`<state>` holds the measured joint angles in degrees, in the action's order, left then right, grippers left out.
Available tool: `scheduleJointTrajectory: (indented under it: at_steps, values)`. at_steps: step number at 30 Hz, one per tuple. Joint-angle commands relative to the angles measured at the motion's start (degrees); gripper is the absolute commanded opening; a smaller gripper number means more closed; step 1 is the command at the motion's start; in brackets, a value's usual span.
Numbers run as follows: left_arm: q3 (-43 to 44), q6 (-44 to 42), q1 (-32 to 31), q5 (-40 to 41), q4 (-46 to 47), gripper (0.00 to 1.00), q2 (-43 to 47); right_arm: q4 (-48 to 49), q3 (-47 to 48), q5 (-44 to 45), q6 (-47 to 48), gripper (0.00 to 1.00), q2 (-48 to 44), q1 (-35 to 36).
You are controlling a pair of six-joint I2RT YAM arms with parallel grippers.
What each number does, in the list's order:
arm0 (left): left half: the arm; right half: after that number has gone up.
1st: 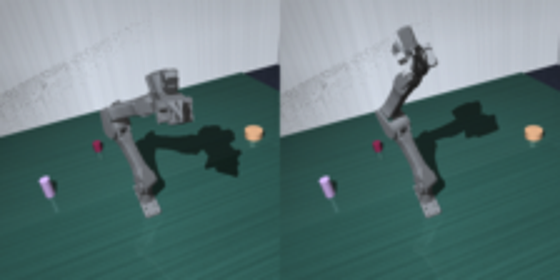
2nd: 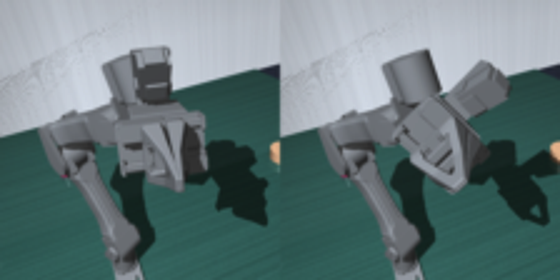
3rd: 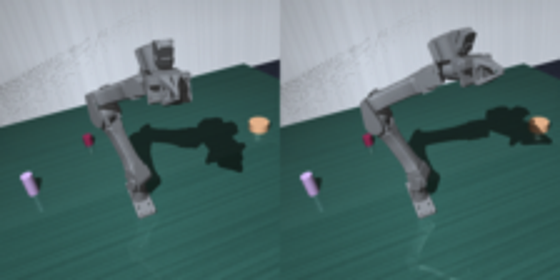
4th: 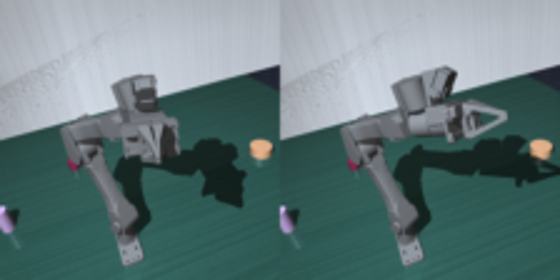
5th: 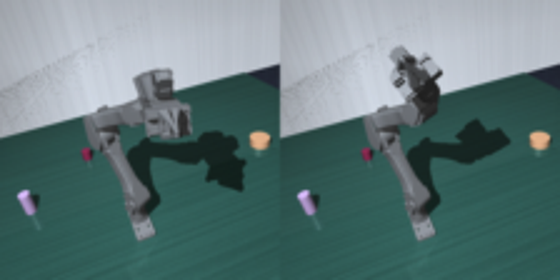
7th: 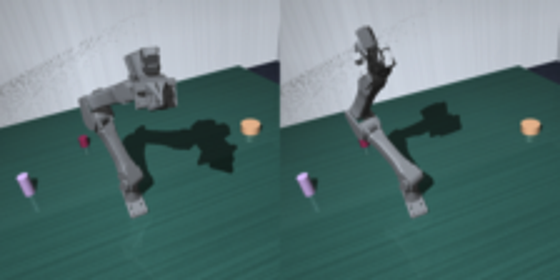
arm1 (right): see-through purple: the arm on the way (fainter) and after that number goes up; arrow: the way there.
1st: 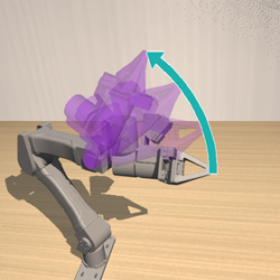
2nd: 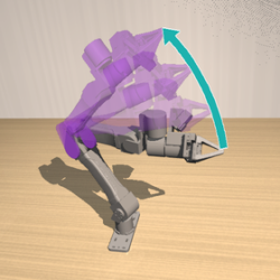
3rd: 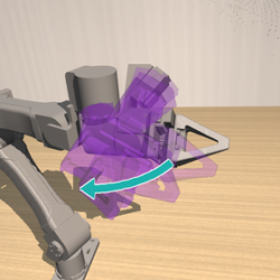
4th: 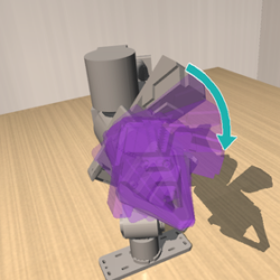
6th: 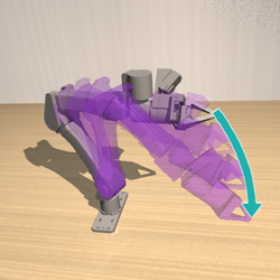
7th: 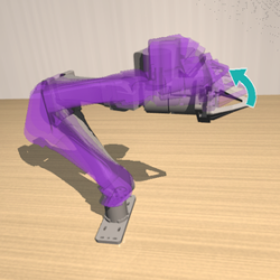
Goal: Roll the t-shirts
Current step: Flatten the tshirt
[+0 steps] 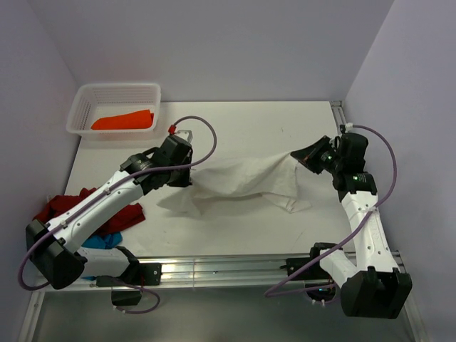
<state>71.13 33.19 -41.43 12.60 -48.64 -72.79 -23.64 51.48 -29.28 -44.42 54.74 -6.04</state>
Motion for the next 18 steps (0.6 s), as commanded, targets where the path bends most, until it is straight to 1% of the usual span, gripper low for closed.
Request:
scheduleJointTrajectory:
  at_steps: [1, 4, 5, 7, 8, 10, 11, 12, 14, 15, 16, 17, 18]
  values:
    - [-2.9, -0.5, 0.1, -3.0, 5.5, 0.04, -0.6, 4.0, -2.1, -1.3, 0.6, 0.00, 0.0, -0.5]
    - [-4.7, -0.3, 0.1, -3.6, 7.2, 0.09, -2.3, 5.3, -3.4, -1.7, 0.7, 0.00, 1.3, -0.5]
    - [-4.9, -0.1, 0.1, -3.5, 7.7, 0.14, -3.5, 5.4, -3.5, -1.7, 0.8, 0.00, 1.5, -0.5]
    - [-4.8, -0.1, 0.1, -3.4, 8.4, 0.18, -4.9, 5.6, -3.9, -1.7, 1.2, 0.02, 2.1, -0.5]
    - [-4.8, -0.1, 0.1, -3.5, 8.7, 0.23, -5.1, 5.6, -3.9, -1.7, 1.3, 0.02, 2.1, -0.5]
    - [-4.9, -0.1, 0.1, -4.0, 9.6, 0.29, -5.4, 5.5, -4.2, -1.4, 1.5, 0.04, 2.2, -0.5]
    - [-4.8, -0.2, 0.1, -4.2, 10.3, 0.35, -5.6, 5.7, -4.3, -1.4, 1.5, 0.06, 2.1, -0.5]
    - [-4.9, -0.3, 0.1, -4.4, 10.7, 0.38, -5.6, 5.9, -4.5, -1.5, 1.5, 0.08, 2.3, -0.5]
    - [-5.0, -0.3, 0.1, -5.0, 11.4, 0.39, -5.7, 6.0, -4.5, -1.7, 1.5, 0.08, 2.3, -0.5]
    - [-5.2, -0.5, 0.1, -5.1, 11.6, 0.38, -5.7, 6.0, -4.5, -1.7, 1.5, 0.02, 2.4, -0.5]
    - [-5.4, -0.5, 0.0, -5.3, 11.7, 0.36, -5.8, 6.0, -4.5, -1.7, 1.6, 0.00, 2.5, -0.5]
    - [-5.8, -0.5, 0.0, -5.8, 12.1, 0.33, -5.9, 6.0, -4.5, -1.2, 1.6, 0.00, 2.3, -0.5]
    - [-6.1, -0.4, 0.0, -5.9, 12.4, 0.32, -5.9, 6.0, -4.5, -1.0, 1.4, 0.00, 2.3, -0.5]
